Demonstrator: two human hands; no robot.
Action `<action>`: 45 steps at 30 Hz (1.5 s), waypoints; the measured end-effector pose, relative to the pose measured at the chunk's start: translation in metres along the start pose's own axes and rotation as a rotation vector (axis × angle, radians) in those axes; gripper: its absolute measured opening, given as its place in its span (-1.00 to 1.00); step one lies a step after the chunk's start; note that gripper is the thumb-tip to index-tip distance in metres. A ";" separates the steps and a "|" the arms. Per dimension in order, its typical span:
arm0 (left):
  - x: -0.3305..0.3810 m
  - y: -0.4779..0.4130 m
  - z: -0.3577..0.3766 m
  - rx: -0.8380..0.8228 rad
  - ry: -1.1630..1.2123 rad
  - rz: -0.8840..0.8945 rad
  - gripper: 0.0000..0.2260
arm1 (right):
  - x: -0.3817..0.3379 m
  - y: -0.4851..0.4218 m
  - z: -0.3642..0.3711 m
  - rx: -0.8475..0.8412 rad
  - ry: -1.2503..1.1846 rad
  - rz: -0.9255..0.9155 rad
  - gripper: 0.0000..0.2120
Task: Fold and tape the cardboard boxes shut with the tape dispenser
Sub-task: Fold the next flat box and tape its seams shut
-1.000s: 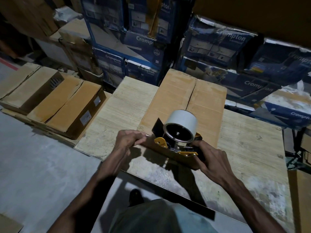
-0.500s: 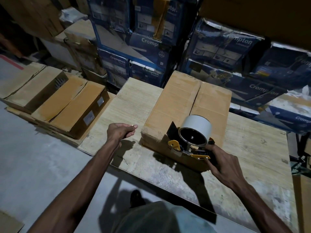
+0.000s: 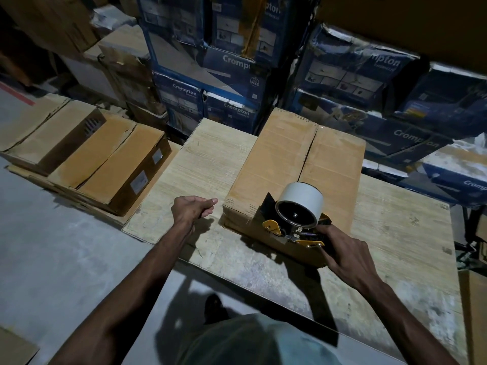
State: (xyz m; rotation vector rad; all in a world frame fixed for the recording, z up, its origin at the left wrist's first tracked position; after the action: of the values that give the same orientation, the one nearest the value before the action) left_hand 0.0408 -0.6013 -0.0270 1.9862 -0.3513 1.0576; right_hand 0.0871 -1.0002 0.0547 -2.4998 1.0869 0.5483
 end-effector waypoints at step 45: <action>-0.027 0.042 0.040 -0.103 -0.531 0.865 -0.41 | 0.012 0.005 0.017 -0.135 0.072 0.031 -0.46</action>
State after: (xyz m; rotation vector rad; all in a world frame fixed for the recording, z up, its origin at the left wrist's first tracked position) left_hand 0.0222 -0.6613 -0.0367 2.0183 -1.6187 0.9348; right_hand 0.0878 -1.0029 0.0332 -2.6409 1.1521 0.5616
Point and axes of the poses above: each hand's wrist, its own y-axis away from the middle knuckle, its own z-axis out of the palm, x = y × z, the point moved 4 cm from there along -y, towards the middle knuckle, and after that the axes turned 10 degrees about -y, right-handed, at the moved point
